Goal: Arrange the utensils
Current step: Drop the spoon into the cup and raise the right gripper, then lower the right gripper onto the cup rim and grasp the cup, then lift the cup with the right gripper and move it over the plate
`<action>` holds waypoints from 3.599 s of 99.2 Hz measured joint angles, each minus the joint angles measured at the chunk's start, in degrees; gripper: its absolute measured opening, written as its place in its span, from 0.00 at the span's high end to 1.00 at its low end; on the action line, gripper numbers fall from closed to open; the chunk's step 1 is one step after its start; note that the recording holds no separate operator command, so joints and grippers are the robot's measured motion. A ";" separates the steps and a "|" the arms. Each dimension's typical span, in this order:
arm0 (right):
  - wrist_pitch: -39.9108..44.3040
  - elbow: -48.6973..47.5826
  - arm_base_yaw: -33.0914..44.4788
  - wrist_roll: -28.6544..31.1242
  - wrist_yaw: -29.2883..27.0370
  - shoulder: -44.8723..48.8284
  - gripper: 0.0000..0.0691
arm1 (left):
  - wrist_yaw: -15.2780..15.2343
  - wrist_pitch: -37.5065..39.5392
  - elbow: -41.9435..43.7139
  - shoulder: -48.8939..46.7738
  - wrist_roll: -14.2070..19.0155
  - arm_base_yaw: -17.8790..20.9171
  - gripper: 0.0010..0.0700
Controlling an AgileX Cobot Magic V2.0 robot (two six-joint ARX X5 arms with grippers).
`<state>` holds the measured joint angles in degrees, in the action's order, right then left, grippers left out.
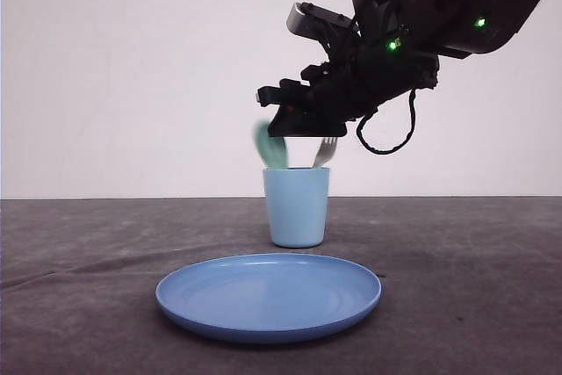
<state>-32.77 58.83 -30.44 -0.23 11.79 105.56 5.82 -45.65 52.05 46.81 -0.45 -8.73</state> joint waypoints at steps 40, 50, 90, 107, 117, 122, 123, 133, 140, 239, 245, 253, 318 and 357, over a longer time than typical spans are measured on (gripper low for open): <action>10.64 0.00 0.00 0.02 0.20 -8.00 0.46 | 0.00 0.00 0.00 0.00 0.00 0.00 0.63; 15.50 0.00 0.00 0.02 0.17 -12.74 0.46 | 0.00 0.00 0.00 0.00 0.00 0.00 0.63; 41.55 0.00 3.08 0.04 0.15 -29.35 0.46 | -0.02 -0.02 0.00 0.00 0.00 0.00 0.63; 48.39 -1.09 6.01 0.04 0.11 -35.04 0.46 | 0.00 -0.02 0.00 0.00 0.00 0.00 0.63; 48.57 -4.50 7.04 0.07 0.17 -38.56 0.46 | 0.00 -0.02 0.00 0.00 0.00 0.00 0.63; 48.61 -6.54 7.54 0.13 0.15 -39.87 0.46 | -0.02 -0.02 0.00 0.00 0.00 0.00 0.63; 48.57 -6.95 7.67 0.22 0.17 -40.09 0.46 | -0.02 -0.02 0.00 0.00 0.00 0.00 0.63; 48.59 -10.49 8.66 0.92 0.15 -41.07 0.46 | 0.00 -0.02 0.00 0.00 0.00 0.00 0.63; 48.61 -12.22 8.94 1.49 0.15 -40.98 0.45 | 0.00 -0.04 0.00 0.00 0.00 0.00 0.63; 17.27 -16.61 4.37 3.45 6.14 -15.65 0.01 | -0.02 0.00 0.00 0.00 0.00 0.00 0.63; 15.45 -15.43 4.15 3.45 6.23 -12.94 0.01 | -0.02 0.00 0.00 0.00 0.00 -0.02 0.63; 13.60 -13.25 3.87 3.41 6.23 -9.77 0.01 | -0.02 0.00 0.00 0.00 0.00 0.00 0.63; 13.77 0.13 1.90 2.91 5.95 2.16 0.14 | 0.00 0.00 0.00 0.00 0.00 0.00 0.63; 17.79 0.11 1.84 2.27 6.95 -0.26 0.33 | -0.02 0.22 0.00 0.00 0.00 0.00 0.63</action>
<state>-14.98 58.94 -28.60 2.04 18.74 105.30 5.80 -45.43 52.05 46.81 -0.45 -8.73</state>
